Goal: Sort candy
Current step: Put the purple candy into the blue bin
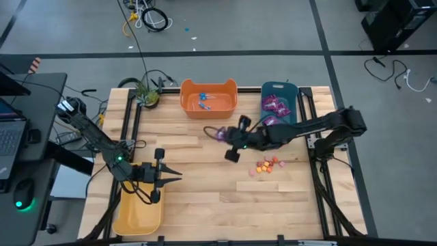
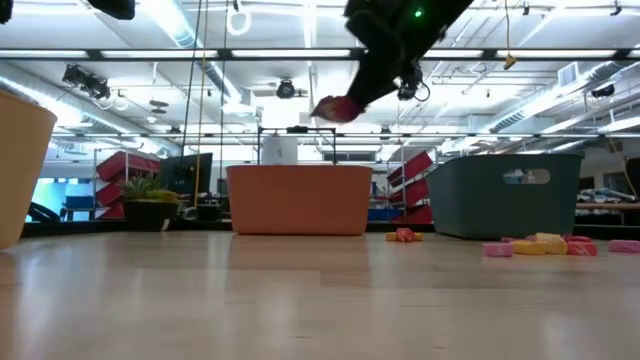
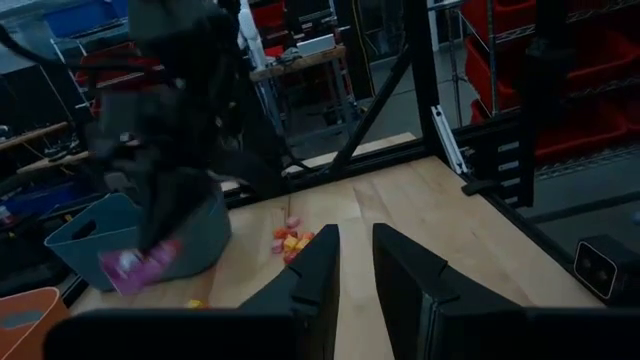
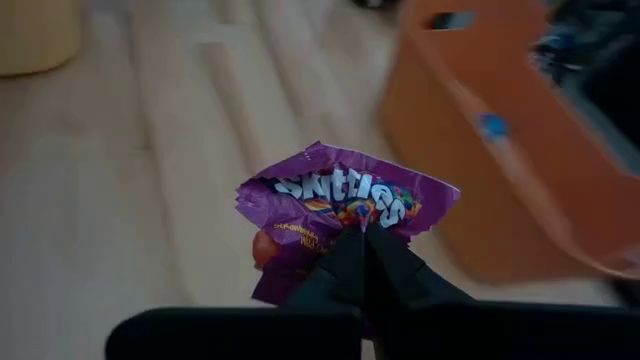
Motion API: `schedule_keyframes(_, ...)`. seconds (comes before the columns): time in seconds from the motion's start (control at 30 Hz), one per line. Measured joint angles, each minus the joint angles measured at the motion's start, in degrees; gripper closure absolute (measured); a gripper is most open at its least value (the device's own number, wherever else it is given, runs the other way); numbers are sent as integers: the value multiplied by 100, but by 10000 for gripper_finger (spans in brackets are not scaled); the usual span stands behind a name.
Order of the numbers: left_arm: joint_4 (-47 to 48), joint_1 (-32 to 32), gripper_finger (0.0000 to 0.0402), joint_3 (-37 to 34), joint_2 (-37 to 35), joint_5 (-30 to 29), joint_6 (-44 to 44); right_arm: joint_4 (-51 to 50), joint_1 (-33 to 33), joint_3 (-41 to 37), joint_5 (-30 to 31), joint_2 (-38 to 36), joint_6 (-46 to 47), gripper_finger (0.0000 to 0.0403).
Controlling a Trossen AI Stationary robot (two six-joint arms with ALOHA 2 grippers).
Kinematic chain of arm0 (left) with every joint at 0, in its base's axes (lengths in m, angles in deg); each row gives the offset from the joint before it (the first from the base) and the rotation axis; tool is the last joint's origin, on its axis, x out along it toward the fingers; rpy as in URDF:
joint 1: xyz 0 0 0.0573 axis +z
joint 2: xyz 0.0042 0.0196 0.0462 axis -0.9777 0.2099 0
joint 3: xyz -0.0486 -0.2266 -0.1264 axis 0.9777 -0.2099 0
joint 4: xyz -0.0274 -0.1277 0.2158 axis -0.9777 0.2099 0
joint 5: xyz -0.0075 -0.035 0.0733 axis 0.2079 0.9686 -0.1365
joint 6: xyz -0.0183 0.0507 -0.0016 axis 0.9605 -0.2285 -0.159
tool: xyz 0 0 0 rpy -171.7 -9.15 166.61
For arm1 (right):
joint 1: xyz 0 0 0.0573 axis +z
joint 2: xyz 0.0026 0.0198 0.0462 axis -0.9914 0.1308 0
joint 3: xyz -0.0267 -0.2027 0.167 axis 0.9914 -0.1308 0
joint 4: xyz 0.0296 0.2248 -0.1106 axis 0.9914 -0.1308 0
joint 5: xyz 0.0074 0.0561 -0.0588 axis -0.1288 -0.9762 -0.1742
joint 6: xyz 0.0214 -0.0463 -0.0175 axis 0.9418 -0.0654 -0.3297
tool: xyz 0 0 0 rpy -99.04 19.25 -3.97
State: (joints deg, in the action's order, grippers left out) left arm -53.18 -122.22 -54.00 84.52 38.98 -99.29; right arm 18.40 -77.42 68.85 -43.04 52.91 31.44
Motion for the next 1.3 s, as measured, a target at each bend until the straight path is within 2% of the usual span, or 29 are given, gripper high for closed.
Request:
schedule_keyframes(0.23, -2, 0, 335, 0, 0, 0, 44, -950, -360, 0, 658, -858, 26, 403)
schedule_keyframes(0.5, -7, -2, 335, 0, 0, 0, 243, -1706, -1201, -3, 714, -1806, 198, 403)
schedule_keyframes(0.67, -6, 34, 335, 0, 0, -115, -58, -1410, -1691, -491, 719, -2397, 106, 403)
schedule_keyframes(0.9, -209, 105, 335, -2, -2, -154, -173, -1042, -2380, -1612, 713, -3089, 1251, 403)
schedule_keyframes(1.3, -286, 101, 335, -2, -2, -153, 594, -988, -2816, -2661, 673, -3172, 2761, 403)
